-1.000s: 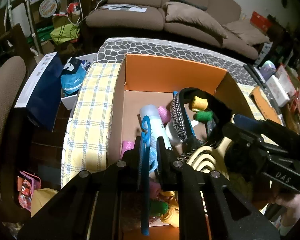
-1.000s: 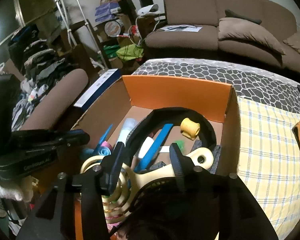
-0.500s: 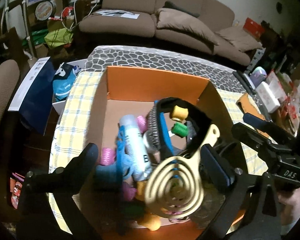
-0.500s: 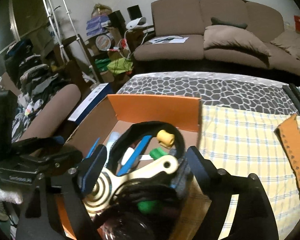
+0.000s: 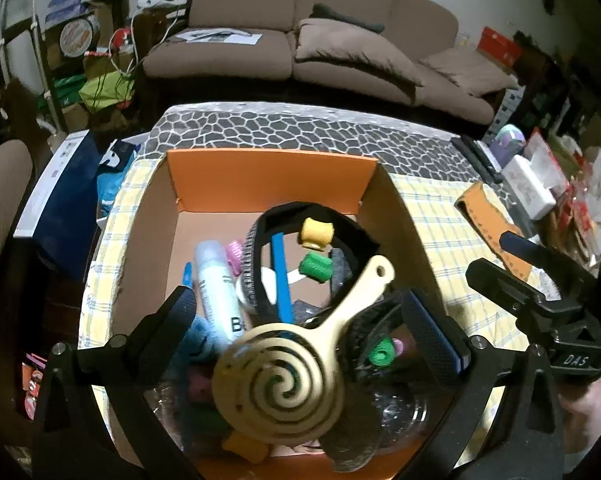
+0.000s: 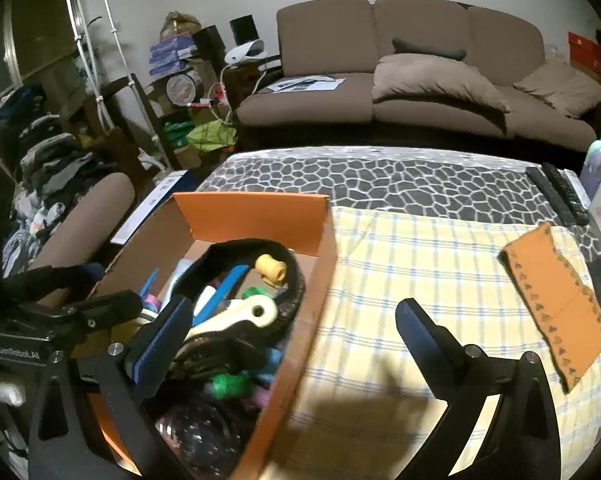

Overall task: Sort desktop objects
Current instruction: 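Lower both grippers into the box and open them to drop the items, then withdraw both grippers from the box toward the orange patterned cloth, then close the left gripper on a cloth corner while the right gripper grasps the cloth edge, then lift the orange cloth with both grippers and carry it over the box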

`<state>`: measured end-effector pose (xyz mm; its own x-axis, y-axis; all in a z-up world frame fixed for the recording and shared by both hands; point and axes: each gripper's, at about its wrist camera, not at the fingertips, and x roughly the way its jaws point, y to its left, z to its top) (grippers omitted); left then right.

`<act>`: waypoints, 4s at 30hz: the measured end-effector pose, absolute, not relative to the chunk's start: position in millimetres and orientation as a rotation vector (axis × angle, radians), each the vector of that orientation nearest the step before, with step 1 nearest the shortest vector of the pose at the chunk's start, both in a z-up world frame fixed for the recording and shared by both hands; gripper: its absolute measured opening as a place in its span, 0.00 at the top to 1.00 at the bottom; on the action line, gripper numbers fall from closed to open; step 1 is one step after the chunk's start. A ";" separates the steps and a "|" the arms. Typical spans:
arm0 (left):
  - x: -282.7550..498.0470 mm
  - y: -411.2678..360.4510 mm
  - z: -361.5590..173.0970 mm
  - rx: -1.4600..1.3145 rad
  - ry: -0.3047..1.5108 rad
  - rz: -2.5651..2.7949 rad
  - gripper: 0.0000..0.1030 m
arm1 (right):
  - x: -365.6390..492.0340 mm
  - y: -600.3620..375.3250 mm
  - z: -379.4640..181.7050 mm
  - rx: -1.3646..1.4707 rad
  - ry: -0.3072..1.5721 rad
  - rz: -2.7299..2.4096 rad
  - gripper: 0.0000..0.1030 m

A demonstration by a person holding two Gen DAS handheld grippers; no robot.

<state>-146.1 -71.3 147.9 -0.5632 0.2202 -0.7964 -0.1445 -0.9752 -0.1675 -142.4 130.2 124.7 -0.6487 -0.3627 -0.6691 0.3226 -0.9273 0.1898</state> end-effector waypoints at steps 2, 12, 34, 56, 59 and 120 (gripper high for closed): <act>-144.9 -63.6 150.3 -1.342 -0.098 2.610 0.00 | -140.5 137.1 125.5 1.054 -0.077 -2.561 0.01; -142.4 -10.1 157.2 -1.318 -0.035 2.568 0.00 | -133.6 183.8 131.5 1.057 -0.114 -2.608 0.01; -162.8 125.8 141.7 -1.285 0.072 2.486 0.00 | -127.4 318.7 112.6 1.147 -0.298 -2.757 0.01; -249.7 234.2 70.4 -1.330 0.215 2.446 0.00 | -138.9 443.7 55.8 1.294 -0.562 -2.917 0.28; -264.1 245.1 62.8 -1.319 0.256 2.454 0.00 | -142.8 451.8 50.3 1.304 -0.586 -2.928 0.29; -261.2 242.2 132.2 -1.108 0.217 2.375 0.95 | -158.1 445.0 88.0 1.145 -0.577 -2.932 0.93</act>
<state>-261.2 242.2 132.2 -0.5398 0.3771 -0.7526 -0.5070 -0.8593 -0.0670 -158.1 445.0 88.0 -0.7422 -0.0755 -0.6659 -0.1824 -0.9333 0.3092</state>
